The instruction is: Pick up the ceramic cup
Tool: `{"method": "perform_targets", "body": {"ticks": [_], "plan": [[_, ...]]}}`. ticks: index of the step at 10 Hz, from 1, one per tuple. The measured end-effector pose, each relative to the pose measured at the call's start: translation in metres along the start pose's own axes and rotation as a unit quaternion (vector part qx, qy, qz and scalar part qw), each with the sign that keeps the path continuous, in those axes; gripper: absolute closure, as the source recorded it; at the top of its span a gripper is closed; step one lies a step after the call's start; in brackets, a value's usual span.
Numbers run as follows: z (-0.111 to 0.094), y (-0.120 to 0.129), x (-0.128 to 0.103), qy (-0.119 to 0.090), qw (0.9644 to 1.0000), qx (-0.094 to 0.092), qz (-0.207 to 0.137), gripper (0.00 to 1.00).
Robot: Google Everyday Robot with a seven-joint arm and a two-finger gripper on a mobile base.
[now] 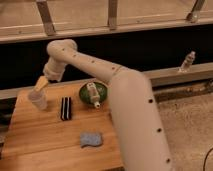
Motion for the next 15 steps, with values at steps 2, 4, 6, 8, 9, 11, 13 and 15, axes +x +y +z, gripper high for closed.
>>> {"method": "perform_targets", "body": {"ticks": [2, 4, 6, 8, 9, 11, 13, 15], "plan": [[0.025, 0.017, -0.022, 0.003, 0.9998, -0.005, -0.017, 0.2], [0.039, 0.012, -0.028, 0.01, 0.9998, -0.002, -0.017, 0.2], [0.043, -0.009, -0.018, 0.015, 0.9999, 0.0, 0.0, 0.2], [0.053, -0.032, -0.004, 0.022, 0.9995, -0.001, 0.021, 0.2], [0.062, -0.037, 0.0, 0.028, 0.9992, -0.007, 0.026, 0.2], [0.076, -0.047, 0.004, 0.038, 0.9985, -0.021, 0.034, 0.2], [0.087, -0.05, -0.003, 0.044, 0.9975, -0.042, 0.036, 0.2], [0.097, -0.051, -0.009, 0.054, 0.9962, -0.059, 0.033, 0.2]]}}
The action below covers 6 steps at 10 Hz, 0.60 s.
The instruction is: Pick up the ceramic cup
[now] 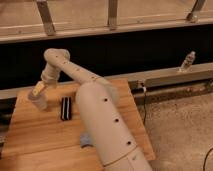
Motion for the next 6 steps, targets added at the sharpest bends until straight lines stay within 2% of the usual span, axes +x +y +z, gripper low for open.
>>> {"method": "perform_targets", "body": {"ticks": [2, 4, 6], "plan": [[0.017, 0.009, -0.01, 0.019, 0.9997, -0.011, -0.014, 0.21], [0.028, 0.013, -0.006, 0.042, 0.9986, -0.016, -0.029, 0.4], [0.035, 0.018, -0.005, 0.05, 0.9979, -0.017, -0.039, 0.58]]}}
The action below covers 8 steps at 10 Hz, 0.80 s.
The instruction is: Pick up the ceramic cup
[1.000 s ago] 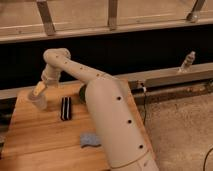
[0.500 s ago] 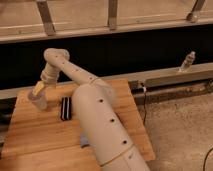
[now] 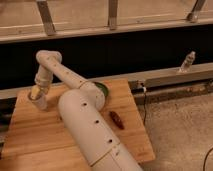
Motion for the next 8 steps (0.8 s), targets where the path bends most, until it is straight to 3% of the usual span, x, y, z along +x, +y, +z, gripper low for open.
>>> {"method": "perform_targets", "body": {"ticks": [3, 4, 8], "plan": [[-0.004, 0.003, 0.006, -0.003, 1.0, 0.006, -0.005, 0.9], [-0.007, 0.003, 0.006, -0.008, 0.9999, 0.006, -0.005, 0.96], [-0.041, 0.016, 0.003, -0.047, 0.9988, 0.0, -0.012, 1.0]]}}
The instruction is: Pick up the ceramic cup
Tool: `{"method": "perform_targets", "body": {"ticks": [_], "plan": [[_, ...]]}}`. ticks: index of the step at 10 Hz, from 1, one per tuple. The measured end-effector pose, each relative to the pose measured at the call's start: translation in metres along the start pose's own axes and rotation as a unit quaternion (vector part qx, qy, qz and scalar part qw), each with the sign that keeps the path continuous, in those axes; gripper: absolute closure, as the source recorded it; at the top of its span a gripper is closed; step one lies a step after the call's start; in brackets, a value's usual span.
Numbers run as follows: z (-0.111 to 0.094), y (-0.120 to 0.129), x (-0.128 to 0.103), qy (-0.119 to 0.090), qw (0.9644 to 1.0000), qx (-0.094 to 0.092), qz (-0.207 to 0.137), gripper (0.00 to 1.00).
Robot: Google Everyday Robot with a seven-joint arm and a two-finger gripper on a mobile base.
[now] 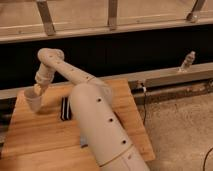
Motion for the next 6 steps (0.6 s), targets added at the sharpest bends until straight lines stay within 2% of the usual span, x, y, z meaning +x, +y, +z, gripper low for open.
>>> {"method": "perform_targets", "body": {"ticks": [2, 4, 5, 6], "plan": [[-0.03, 0.003, -0.002, -0.037, 0.9993, -0.01, 0.001, 1.0], [-0.068, 0.008, -0.002, -0.08, 0.9968, -0.009, 0.0, 1.0], [-0.093, -0.001, 0.01, -0.107, 0.9942, -0.008, 0.012, 1.0], [-0.106, -0.004, 0.018, -0.124, 0.9921, -0.011, 0.018, 1.0]]}}
